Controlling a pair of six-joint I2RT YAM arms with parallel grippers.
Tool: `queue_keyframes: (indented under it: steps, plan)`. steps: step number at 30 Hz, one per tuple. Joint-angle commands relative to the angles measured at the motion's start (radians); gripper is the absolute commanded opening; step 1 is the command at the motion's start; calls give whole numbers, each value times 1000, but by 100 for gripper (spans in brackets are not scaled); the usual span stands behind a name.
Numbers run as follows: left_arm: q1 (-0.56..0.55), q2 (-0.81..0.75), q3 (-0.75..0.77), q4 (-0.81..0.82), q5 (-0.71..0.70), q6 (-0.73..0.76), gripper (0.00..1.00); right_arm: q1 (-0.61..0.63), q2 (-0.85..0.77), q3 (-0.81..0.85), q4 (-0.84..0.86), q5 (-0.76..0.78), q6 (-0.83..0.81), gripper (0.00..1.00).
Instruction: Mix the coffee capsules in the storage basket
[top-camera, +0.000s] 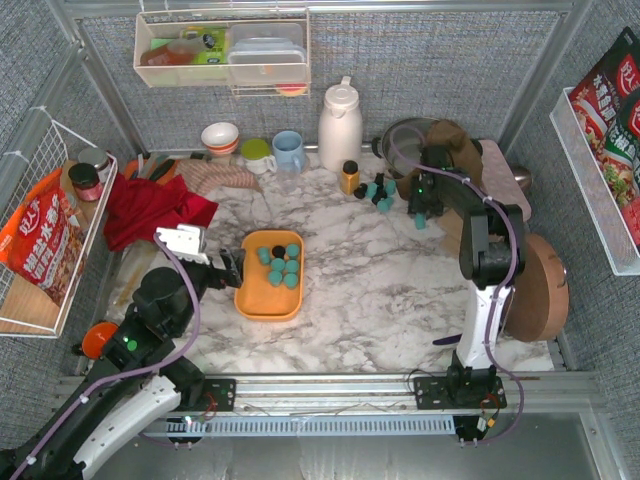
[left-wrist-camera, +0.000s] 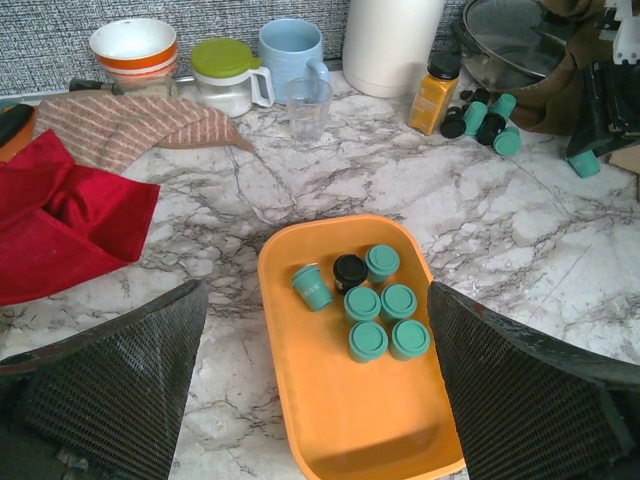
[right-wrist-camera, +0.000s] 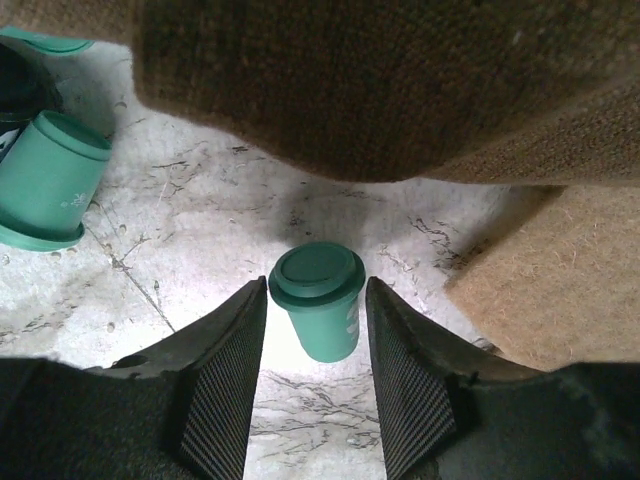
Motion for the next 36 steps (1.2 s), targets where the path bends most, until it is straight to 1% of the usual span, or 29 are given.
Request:
queue_keyframes:
  steps: [1, 5, 17, 22, 27, 32, 36]
  plan:
    - [1, -1, 1, 5, -2, -1, 99, 0, 13, 26, -48, -6, 16, 48]
    - [1, -3, 0, 6, 2, -1, 99, 0, 23, 39, -62, -25, 7, 46]
    - [1, -10, 0, 6, 2, -1, 99, 28, 77, 100, -164, -62, -40, 46]
    - [1, -9, -1, 10, 5, -1, 99, 59, 35, 42, -133, -37, -69, 46]
    - [2, -14, -1, 10, 6, -3, 99, 72, 24, 20, -127, -40, -92, 45]
    - [1, -27, -2, 11, 5, -4, 99, 103, 12, -28, -113, -31, -140, 47]
    - [2, -26, -4, 13, 6, -5, 99, 114, -29, -85, -74, -45, -158, 49]
